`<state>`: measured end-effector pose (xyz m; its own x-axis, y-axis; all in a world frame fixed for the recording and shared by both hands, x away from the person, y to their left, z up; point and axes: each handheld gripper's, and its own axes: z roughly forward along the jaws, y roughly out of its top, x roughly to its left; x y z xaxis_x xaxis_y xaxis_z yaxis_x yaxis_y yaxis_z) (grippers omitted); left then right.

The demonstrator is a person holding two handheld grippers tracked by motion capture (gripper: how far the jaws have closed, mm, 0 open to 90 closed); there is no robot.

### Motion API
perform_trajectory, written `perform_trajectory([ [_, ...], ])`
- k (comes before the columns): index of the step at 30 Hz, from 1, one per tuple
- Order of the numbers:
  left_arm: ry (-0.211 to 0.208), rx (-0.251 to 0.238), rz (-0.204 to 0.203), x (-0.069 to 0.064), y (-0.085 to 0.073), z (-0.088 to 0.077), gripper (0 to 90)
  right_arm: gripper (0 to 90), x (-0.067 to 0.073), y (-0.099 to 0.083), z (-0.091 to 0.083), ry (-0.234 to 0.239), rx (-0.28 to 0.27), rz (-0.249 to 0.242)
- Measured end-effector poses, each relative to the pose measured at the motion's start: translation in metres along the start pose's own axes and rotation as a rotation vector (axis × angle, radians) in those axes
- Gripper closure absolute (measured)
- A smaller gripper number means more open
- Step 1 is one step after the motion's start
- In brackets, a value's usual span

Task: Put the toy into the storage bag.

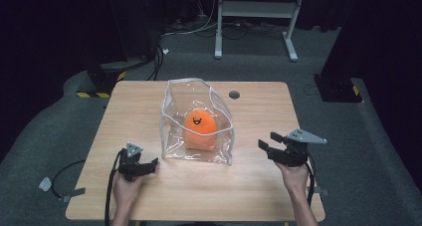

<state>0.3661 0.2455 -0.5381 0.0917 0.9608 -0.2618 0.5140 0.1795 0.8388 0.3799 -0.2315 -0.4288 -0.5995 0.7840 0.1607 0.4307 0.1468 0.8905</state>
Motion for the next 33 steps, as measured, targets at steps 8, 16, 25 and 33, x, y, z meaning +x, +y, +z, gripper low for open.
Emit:
perform_trajectory([
  [8, 0.000, 0.001, 0.001, 0.000, 0.000, 0.000, 15.1, 37.5, -0.001, -0.003, 0.006, -0.010, 0.019, -0.002],
  [16, 0.000, 0.001, 0.001, 0.000, 0.000, 0.000, 15.1, 37.5, -0.002, -0.006, 0.011, -0.021, 0.037, -0.002],
  [25, 0.000, 0.001, 0.001, 0.000, 0.000, 0.000, 15.1, 37.6, -0.004, -0.008, 0.015, -0.032, 0.054, 0.000],
  [33, 0.000, 0.001, 0.001, 0.000, 0.000, 0.000, 15.1, 36.7, -0.004, -0.010, 0.022, -0.039, 0.076, 0.001],
])
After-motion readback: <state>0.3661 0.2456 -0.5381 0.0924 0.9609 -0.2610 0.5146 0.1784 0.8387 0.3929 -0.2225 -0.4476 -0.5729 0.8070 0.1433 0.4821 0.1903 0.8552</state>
